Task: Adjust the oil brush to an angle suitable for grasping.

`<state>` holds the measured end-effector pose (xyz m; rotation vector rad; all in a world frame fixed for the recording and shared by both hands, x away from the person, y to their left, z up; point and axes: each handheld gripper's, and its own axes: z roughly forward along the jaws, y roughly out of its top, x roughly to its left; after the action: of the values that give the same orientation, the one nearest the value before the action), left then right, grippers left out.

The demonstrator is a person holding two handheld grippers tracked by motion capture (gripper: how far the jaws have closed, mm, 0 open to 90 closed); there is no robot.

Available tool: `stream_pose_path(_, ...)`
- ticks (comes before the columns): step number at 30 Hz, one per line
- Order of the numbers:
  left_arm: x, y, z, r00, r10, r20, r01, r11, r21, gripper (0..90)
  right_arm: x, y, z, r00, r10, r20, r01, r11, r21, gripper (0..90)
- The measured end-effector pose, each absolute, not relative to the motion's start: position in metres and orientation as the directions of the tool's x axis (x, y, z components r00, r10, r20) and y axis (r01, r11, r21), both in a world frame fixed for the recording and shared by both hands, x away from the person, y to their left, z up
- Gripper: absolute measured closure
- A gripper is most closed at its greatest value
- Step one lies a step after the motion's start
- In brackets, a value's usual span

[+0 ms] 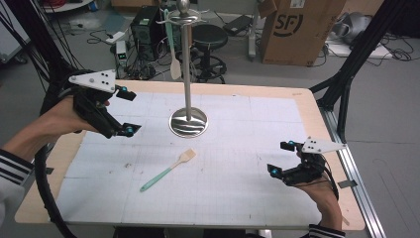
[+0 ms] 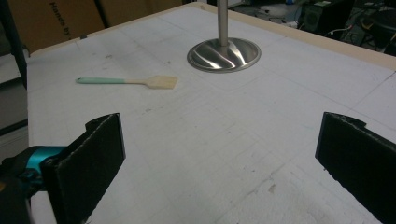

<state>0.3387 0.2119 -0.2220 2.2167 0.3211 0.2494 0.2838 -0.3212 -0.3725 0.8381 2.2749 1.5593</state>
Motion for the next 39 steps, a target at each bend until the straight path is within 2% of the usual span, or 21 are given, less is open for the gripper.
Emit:
stream_pose_path(4,0.336,0.209,-0.230,0.953,0.297,0.065,0.141,-0.622,0.770,4.5,0.284,-0.322,-0.374,-0.798,0.592,0.111,0.318,0.256,0.913,0.1)
stream_pose_path(9,0.334,0.201,-0.239,0.964,0.258,0.061,0.127,-0.652,0.748,17.6,0.282,-0.323,-0.374,-0.797,0.593,0.113,0.318,0.252,0.914,0.1)
stream_pose_path(12,0.331,0.194,-0.244,0.973,0.229,0.039,0.129,-0.674,0.728,29.2,0.281,-0.324,-0.373,-0.798,0.592,0.112,0.314,0.250,0.916,0.1)
stream_pose_path(18,0.327,0.170,-0.258,0.983,0.176,0.055,0.093,-0.732,0.675,42.9,0.280,-0.324,-0.373,-0.801,0.589,0.111,0.310,0.247,0.918,0.1)
stream_pose_path(22,0.329,0.159,-0.268,0.988,0.148,0.043,0.085,-0.756,0.649,59.4,0.281,-0.322,-0.374,-0.806,0.581,0.112,0.309,0.252,0.917,0.1)
stream_pose_path(28,0.336,0.141,-0.284,0.987,0.154,0.036,0.099,-0.779,0.619,85.2,0.283,-0.321,-0.372,-0.810,0.576,0.111,0.303,0.249,0.920,0.1)
stream_pose_path(31,0.342,0.135,-0.291,0.989,0.148,0.030,0.100,-0.791,0.603,89.7,0.284,-0.321,-0.372,-0.811,0.575,0.110,0.301,0.249,0.920,0.1)
stream_pose_path(39,0.354,0.123,-0.308,0.994,0.096,0.045,0.054,-0.823,0.566,89.8,0.284,-0.319,-0.373,-0.810,0.577,0.108,0.307,0.260,0.916,0.1)
